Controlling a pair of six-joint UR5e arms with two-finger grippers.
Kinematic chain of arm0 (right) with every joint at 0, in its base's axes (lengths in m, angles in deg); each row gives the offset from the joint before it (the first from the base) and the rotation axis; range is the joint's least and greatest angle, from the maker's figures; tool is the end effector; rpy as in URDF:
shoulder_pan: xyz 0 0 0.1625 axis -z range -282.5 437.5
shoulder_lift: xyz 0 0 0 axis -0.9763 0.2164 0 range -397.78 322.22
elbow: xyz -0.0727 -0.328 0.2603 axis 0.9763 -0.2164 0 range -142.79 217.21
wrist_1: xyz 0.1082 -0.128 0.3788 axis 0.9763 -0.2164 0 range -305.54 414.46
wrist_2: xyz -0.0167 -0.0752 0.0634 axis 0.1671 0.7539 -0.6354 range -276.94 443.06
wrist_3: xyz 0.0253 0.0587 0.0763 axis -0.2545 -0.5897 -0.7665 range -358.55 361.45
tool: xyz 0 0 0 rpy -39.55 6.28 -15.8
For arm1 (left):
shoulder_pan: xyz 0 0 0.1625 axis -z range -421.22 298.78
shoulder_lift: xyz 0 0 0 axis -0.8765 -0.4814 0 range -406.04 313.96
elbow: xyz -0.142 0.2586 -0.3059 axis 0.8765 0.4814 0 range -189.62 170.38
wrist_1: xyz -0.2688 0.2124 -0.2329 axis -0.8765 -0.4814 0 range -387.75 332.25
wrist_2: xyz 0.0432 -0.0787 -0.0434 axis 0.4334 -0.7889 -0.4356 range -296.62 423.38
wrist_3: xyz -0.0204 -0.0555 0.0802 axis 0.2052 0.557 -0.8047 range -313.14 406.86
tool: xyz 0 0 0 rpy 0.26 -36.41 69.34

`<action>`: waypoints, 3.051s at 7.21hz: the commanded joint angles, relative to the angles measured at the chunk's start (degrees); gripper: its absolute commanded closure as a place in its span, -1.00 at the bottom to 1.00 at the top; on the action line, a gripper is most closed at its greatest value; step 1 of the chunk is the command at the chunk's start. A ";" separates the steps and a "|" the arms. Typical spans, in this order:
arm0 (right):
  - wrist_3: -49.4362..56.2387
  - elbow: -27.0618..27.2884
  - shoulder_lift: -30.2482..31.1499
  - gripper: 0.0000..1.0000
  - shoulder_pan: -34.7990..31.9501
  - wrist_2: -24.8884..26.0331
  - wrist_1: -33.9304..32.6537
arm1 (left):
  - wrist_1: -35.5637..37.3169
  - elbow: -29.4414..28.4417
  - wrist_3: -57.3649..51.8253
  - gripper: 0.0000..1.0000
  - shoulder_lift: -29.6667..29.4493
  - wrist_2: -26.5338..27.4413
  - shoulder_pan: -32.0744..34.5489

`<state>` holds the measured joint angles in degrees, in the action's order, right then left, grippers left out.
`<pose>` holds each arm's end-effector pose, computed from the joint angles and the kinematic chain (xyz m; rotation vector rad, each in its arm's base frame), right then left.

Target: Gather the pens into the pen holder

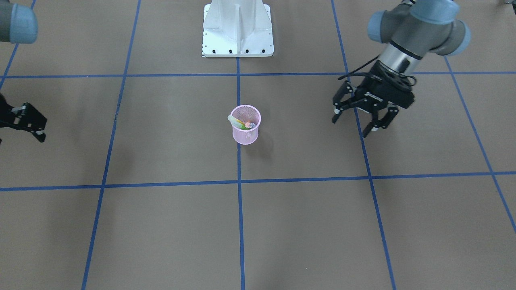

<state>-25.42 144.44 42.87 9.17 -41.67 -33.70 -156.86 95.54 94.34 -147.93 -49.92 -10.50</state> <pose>-0.1306 -0.5362 0.4308 0.1940 -0.7379 -0.0640 0.2824 -0.4937 0.3458 0.5784 1.0412 0.1088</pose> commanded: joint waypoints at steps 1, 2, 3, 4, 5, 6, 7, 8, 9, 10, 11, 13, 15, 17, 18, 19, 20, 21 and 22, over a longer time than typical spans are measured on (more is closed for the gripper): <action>17.73 -7.96 3.28 -0.98 -11.86 -7.42 0.01 | 9.85 -3.89 -15.99 -0.82 1.51 -9.52 13.55; 23.64 -13.05 3.81 -0.98 -17.05 -11.72 0.09 | 19.06 -3.99 -26.37 -0.82 2.21 -10.61 18.23; 28.14 -16.32 3.64 -0.98 -19.10 -13.33 0.09 | 29.68 -4.43 -30.91 -0.82 2.22 -10.80 20.10; 28.18 -17.13 2.07 -0.98 -19.03 -12.91 0.01 | 35.10 -4.96 -31.91 -0.82 2.48 -13.85 24.39; 28.09 -19.32 -0.12 -0.98 -19.03 -13.08 -0.69 | 42.20 -7.83 -31.23 -0.92 2.22 -25.36 28.69; 28.09 -20.64 -0.40 -0.98 -18.95 -13.00 -0.70 | 44.53 -8.99 -31.66 -0.98 2.48 -31.31 30.30; 28.09 -20.74 -1.28 -0.98 -18.16 -12.39 -2.61 | 44.64 -8.39 -31.31 -0.99 3.26 -31.45 30.49; 28.35 -20.83 -4.33 -0.98 -17.72 -9.86 -7.24 | 43.86 -8.39 -32.09 -0.99 5.88 -31.28 30.93; 28.70 -21.27 -4.80 -0.98 -17.45 -9.05 -8.51 | 42.98 -8.30 -32.19 -0.99 6.08 -30.93 31.19; 28.79 -22.49 -4.63 -0.98 -17.80 -9.56 -8.34 | 39.41 -7.69 -35.49 -0.99 6.35 -24.84 31.89; 28.88 -22.85 -4.54 -0.98 -17.80 -9.57 -8.17 | 39.37 -8.21 -42.23 -0.99 6.52 -21.99 32.07; 34.48 -24.17 -3.84 -0.98 -17.98 -9.31 -7.55 | 39.54 -10.14 -44.23 -0.99 7.22 -22.05 33.21; 34.42 -23.65 -1.64 -0.98 -18.59 -9.48 -7.46 | 39.20 -9.71 -44.58 -0.99 8.89 -22.49 34.96; 31.62 -23.82 -1.55 -0.98 -18.59 -9.57 -6.50 | 39.89 -9.79 -44.49 -0.99 10.12 -24.67 35.76; 31.52 -23.39 -1.29 -0.98 -18.68 -10.09 -6.50 | 40.25 -9.01 -44.32 -0.99 10.91 -28.25 36.29; 31.61 -23.38 -0.24 -0.98 -18.68 -10.79 -6.41 | 40.07 -9.00 -44.14 -0.99 11.09 -28.20 36.29; 31.70 -22.95 0.29 -0.98 -18.68 -11.23 -6.41 | 40.07 -8.83 -43.97 -0.99 11.01 -28.20 36.29; 31.52 -21.72 1.25 -0.98 -18.68 -13.15 -6.41 | 39.90 -9.00 -43.96 -0.99 12.22 -28.12 36.29; 31.52 -21.02 2.48 -0.98 -18.68 -13.08 -6.41 | 39.64 -8.74 -43.96 -0.99 13.02 -27.51 36.21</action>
<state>6.16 122.44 44.00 -9.50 -54.10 -40.11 -116.96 86.63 50.34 -135.92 -77.88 25.76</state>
